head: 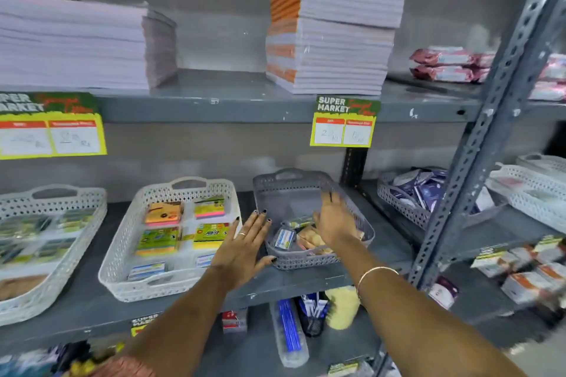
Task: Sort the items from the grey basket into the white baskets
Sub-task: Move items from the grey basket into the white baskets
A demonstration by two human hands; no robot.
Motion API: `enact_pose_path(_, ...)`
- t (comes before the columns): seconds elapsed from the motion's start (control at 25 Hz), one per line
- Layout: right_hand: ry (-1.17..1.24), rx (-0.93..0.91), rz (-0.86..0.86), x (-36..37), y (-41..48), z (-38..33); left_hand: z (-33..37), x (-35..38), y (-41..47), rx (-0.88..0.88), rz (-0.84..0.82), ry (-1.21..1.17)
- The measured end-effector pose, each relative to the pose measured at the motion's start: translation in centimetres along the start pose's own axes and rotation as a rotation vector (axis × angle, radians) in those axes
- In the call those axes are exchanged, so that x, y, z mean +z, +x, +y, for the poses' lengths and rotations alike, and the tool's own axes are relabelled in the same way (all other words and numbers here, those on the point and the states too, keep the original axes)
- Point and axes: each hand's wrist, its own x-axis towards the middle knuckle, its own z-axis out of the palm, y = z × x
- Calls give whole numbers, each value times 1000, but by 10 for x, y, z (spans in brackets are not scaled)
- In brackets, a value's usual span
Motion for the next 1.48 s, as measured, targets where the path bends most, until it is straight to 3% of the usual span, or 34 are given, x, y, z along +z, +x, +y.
enact_pose_path(0.08, -52, 16, -294, 13, 18, 8, 1, 8, 18, 73, 20, 38)
enact_pose_path(0.16, -141, -8, -445, 29, 34, 14, 3, 11, 30, 126, -55, 8)
enact_pose_path(0.32, -267, -99, -486, 46, 54, 11, 7, 12, 39, 108, -176, -59)
enact_pose_path(0.56, -462, -145, -652, 46, 61, 3, 5, 14, 37, 82, -213, -95)
enact_pose_path(0.92, -432, -117, -564, 52, 50, -10, 6, 13, 37, 90, -212, -144)
enact_pose_path(1.2, -129, -42, -567, 33, 69, -20, 4, 8, 34, 92, -204, -127)
enact_pose_path(1.48, -38, -227, -443, 9, 75, -103, -78, -17, -29, -144, -159, -31)
